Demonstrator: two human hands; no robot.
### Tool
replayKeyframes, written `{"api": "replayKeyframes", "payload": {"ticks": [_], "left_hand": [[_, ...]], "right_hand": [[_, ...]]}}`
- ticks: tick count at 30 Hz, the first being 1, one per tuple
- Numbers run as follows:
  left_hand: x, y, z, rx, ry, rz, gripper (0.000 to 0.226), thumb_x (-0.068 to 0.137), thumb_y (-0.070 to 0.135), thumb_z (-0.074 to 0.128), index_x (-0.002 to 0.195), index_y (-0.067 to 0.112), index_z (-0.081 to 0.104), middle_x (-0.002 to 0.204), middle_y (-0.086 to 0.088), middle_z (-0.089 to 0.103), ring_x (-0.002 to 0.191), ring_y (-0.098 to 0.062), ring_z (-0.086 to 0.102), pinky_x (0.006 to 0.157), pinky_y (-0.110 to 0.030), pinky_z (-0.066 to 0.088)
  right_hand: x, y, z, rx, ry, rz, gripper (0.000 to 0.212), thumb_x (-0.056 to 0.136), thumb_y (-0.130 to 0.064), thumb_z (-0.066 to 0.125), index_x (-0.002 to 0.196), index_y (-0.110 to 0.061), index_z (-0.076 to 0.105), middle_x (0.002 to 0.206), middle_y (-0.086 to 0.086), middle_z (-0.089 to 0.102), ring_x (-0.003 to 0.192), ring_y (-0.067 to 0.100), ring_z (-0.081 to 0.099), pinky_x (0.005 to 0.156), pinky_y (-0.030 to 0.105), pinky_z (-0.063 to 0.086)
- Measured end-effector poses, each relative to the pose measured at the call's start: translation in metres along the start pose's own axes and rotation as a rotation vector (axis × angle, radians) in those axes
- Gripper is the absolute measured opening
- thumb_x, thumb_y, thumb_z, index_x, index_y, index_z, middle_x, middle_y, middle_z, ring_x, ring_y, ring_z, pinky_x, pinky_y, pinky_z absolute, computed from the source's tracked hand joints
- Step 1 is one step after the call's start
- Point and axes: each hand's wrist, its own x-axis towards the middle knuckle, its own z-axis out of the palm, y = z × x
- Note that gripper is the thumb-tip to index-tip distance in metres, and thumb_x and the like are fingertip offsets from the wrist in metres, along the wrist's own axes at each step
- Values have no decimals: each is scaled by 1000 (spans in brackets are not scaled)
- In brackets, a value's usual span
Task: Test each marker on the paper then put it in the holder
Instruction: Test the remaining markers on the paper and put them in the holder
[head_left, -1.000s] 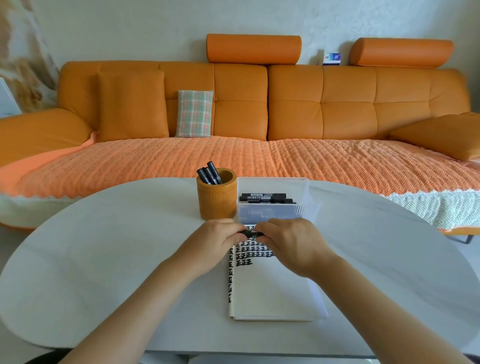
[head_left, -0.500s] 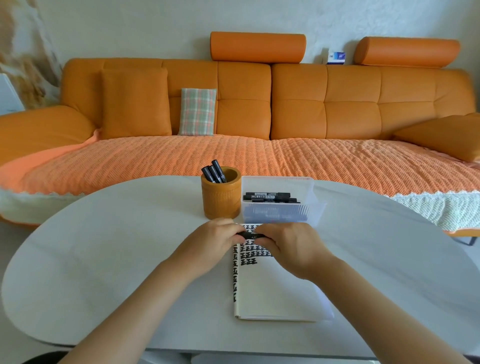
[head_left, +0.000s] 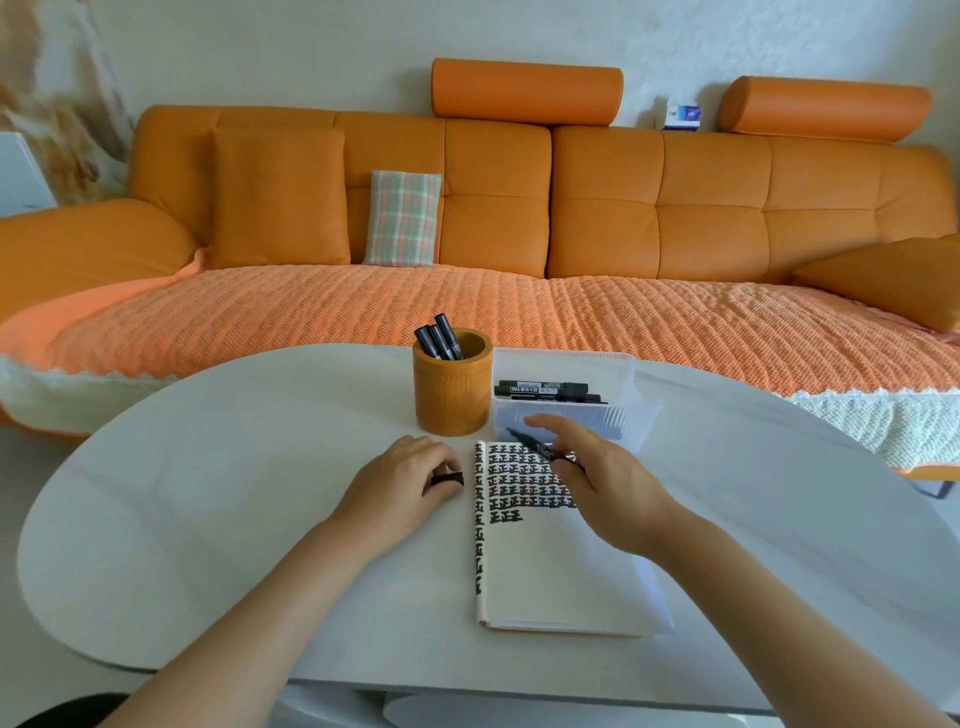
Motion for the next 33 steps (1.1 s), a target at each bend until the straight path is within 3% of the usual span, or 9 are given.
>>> {"api": "replayKeyframes", "payload": {"ticks": [4, 9, 12, 15, 17, 21, 25, 29, 33], "left_hand": [[0, 0, 3, -1, 8, 28, 18, 90, 38, 64, 103, 27, 70, 93, 16, 53, 91, -1, 43, 71, -20, 40], [-2, 1, 3, -44, 35, 20, 28, 92, 39, 60, 114, 23, 66, 104, 11, 54, 101, -5, 48, 81, -28, 48], [-4, 14, -3, -95, 98, 114, 21, 92, 34, 60, 107, 20, 66, 102, 10, 55, 97, -5, 52, 76, -29, 51], [-11, 30, -6, -197, 78, 225, 19, 90, 36, 59, 98, 21, 66, 97, 12, 55, 93, -3, 52, 72, -25, 49], [-18, 38, -3, -229, 28, 252, 20, 88, 39, 60, 98, 23, 67, 99, 13, 56, 96, -2, 52, 73, -26, 50], [-30, 45, 2, -222, -59, 289, 25, 88, 45, 59, 102, 28, 69, 98, 14, 54, 97, -2, 49, 76, -29, 49], [-37, 47, 3, -141, -90, 340, 31, 89, 48, 58, 112, 29, 68, 100, 13, 48, 99, -3, 42, 77, -23, 45], [-39, 47, 3, -127, -99, 343, 33, 90, 47, 57, 116, 30, 67, 100, 12, 46, 99, -3, 40, 78, -19, 41], [-39, 47, 2, -143, -109, 330, 32, 89, 46, 57, 115, 31, 67, 100, 11, 47, 99, -3, 39, 79, -24, 45]], "right_hand": [[-3, -4, -1, 144, 49, -43, 34, 101, -8, 44, 110, -36, 60, 103, -17, 53, 78, 6, 58, 69, 24, 46], [-7, -5, -5, 272, 20, 11, 56, 90, 6, 36, 119, -31, 65, 104, -15, 58, 85, 4, 60, 73, 19, 46], [-10, -5, -5, 257, 61, -4, 50, 89, 5, 50, 117, -34, 63, 106, -17, 62, 97, 4, 61, 81, 18, 48], [-15, -10, -2, 419, 43, 44, 23, 90, -7, 66, 103, -26, 64, 83, -19, 63, 74, 6, 60, 71, 23, 51], [-16, -14, 0, 557, 62, 111, 8, 95, -12, 61, 94, -20, 65, 70, -4, 62, 63, 16, 58, 60, 33, 50], [-17, -15, 5, 740, 62, 238, 17, 96, -4, 53, 104, -15, 64, 76, 12, 66, 58, 30, 63, 46, 31, 42], [-16, -11, 12, 672, 98, 276, 8, 86, 2, 65, 91, -3, 62, 65, 7, 64, 52, 18, 58, 47, 25, 43], [-14, -9, 19, 632, 105, 309, 13, 82, -2, 70, 74, -2, 59, 62, 10, 61, 49, 19, 52, 46, 27, 42], [-16, -6, 24, 580, 70, 254, 17, 78, 4, 69, 70, -2, 55, 67, 0, 58, 58, 14, 49, 53, 26, 40]]}}
